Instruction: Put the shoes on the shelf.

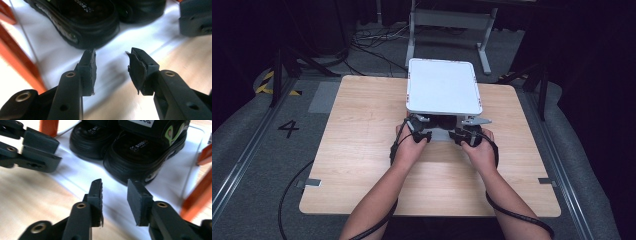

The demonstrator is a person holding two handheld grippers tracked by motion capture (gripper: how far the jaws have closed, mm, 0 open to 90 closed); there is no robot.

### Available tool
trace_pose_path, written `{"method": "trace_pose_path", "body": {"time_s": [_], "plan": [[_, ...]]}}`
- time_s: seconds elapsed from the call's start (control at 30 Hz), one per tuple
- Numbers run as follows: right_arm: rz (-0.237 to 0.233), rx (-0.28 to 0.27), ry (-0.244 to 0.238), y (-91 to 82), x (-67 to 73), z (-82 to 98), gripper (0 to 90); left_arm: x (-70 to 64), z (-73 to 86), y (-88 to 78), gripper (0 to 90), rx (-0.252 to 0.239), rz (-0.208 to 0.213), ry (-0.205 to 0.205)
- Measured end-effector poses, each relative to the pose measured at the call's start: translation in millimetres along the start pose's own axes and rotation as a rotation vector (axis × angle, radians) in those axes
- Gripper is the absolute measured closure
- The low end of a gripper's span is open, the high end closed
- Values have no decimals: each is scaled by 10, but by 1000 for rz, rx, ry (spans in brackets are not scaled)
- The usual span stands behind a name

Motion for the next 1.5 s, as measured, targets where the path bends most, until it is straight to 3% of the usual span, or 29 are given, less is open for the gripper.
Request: {"method": "trace_pose_path", "body": {"time_s": [0.03,0.07,0.17,0.23,0.33,0.57,0.63,0.7,0.77,0.87,0.9,0.93,0.97,1.0,1.07,1.17,1.23,1.27,1.37,1.5], "plan": [[-22,27,5,-47,-7,11,626,-58,26,-57,542,2,-16,-34],[-31,15,5,-93,-8,26,608,-100,46,-104,531,10,7,-28],[-39,37,-28,-263,-18,70,568,-215,103,-260,504,41,16,-3],[-47,28,-38,-392,-29,81,539,-291,119,-388,479,22,17,26],[-55,1,-49,-679,-81,39,481,-407,119,-589,439,3,32,34],[-29,-16,-63,-1124,-287,-32,281,-503,135,-1034,342,-9,10,58],[-10,-10,-37,-1228,-386,-25,219,-492,154,-1121,322,-11,-3,65],[-28,5,-64,-1314,-454,5,160,-447,225,-1314,311,-2,-42,63],[-24,-6,-68,-1362,-490,21,169,-426,259,-1378,310,5,-44,58],[-9,-9,-51,-1533,-659,144,159,-313,435,-1635,289,22,-48,54],[-9,-9,-51,-1533,-659,144,159,-313,435,-1635,272,22,-48,54],[-7,-32,-7,-1620,-749,210,155,-240,523,-1752,270,-12,-37,43],[-7,-32,-7,-1620,-749,210,155,-240,523,-1752,268,-12,-37,43],[13,-29,-4,-1667,-834,262,158,-202,571,-1798,255,-25,-29,34],[16,-31,-8,-1696,-886,294,157,-92,705,-1920,244,-4,-50,65],[15,-45,31,-1750,-998,391,158,63,904,-2051,214,27,-81,40],[20,-50,8,-1768,-1043,427,157,114,944,-2075,186,27,-89,29],[22,-50,2,-1774,-1062,446,157,217,995,-2114,180,6,-107,1],[44,-41,-21,-1762,-1122,520,157,351,1072,-2155,164,-19,-140,-43],[-8,-52,-99,-1661,-1200,633,157,466,1167,-2165,162,-64,-160,-76]]}}
Point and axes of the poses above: each handheld gripper's, and its own axes: y roughly forward along the jaws, z roughly out of its underside, x roughly to its left, the point moved 3 cm from there along y, roughly forward along the jaws, and after that the axes turned 11 degrees about z, right-handed, at the moved point
